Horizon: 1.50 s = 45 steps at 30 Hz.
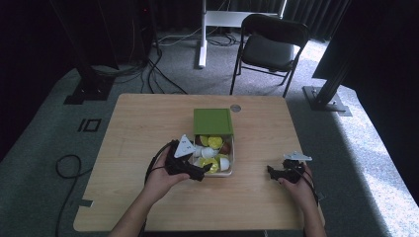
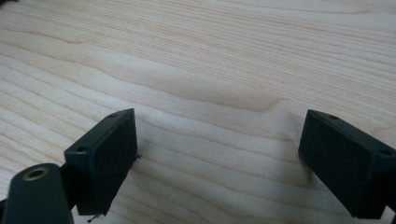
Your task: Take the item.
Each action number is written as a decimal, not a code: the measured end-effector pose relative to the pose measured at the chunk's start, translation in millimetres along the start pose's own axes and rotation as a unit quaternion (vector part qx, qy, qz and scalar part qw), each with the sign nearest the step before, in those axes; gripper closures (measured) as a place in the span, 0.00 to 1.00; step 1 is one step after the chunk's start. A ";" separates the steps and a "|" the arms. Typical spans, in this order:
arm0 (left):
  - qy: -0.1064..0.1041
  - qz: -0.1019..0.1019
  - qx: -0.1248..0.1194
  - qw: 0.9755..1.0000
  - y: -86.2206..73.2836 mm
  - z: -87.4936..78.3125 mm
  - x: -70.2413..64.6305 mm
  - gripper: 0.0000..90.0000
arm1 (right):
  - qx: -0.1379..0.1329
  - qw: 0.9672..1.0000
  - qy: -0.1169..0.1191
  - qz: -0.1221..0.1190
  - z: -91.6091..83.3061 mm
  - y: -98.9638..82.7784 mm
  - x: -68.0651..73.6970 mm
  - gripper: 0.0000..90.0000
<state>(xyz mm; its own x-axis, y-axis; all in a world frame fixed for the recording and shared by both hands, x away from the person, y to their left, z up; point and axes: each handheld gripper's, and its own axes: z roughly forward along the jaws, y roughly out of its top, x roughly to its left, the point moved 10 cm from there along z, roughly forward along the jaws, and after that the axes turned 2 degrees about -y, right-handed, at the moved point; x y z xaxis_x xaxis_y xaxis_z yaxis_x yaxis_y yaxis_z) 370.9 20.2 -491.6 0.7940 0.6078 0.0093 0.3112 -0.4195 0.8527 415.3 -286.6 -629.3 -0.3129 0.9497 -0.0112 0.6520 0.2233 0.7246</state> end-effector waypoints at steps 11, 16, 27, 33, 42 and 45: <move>-0.034 0.013 0.016 0.999 -6.7 27.4 -21.2 0.01 | 0.000 1.000 0.000 0.000 0.0 0.0 -0.1 0.13; -0.041 0.016 0.027 0.999 -13.3 34.2 -24.0 0.01 | 0.000 1.000 0.000 0.000 0.0 0.0 -0.1 0.13; -0.050 0.023 0.043 0.998 -24.9 49.4 -28.9 0.01 | 0.000 1.000 0.000 0.000 0.0 0.0 -0.1 0.13; -0.038 0.036 0.062 0.997 -30.7 55.8 -27.4 0.08 | 0.000 1.000 0.000 0.000 0.0 0.0 -0.1 0.13; -0.015 0.048 0.096 0.994 -38.6 62.6 -22.4 0.10 | 0.001 1.000 0.000 -0.001 -0.1 -0.1 -0.1 0.13; 0.002 0.049 0.106 0.993 -39.9 63.1 -17.7 0.21 | 0.000 1.000 0.000 -0.001 -0.1 -0.1 -0.2 0.13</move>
<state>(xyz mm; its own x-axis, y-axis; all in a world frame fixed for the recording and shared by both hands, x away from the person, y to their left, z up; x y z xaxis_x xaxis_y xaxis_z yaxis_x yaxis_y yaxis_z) 377.4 -16.4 -558.7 0.8238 0.5599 0.0885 0.3362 -0.6083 0.7190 415.2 -286.8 -629.3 -0.3134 0.9496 -0.0124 0.6523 0.2247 0.7239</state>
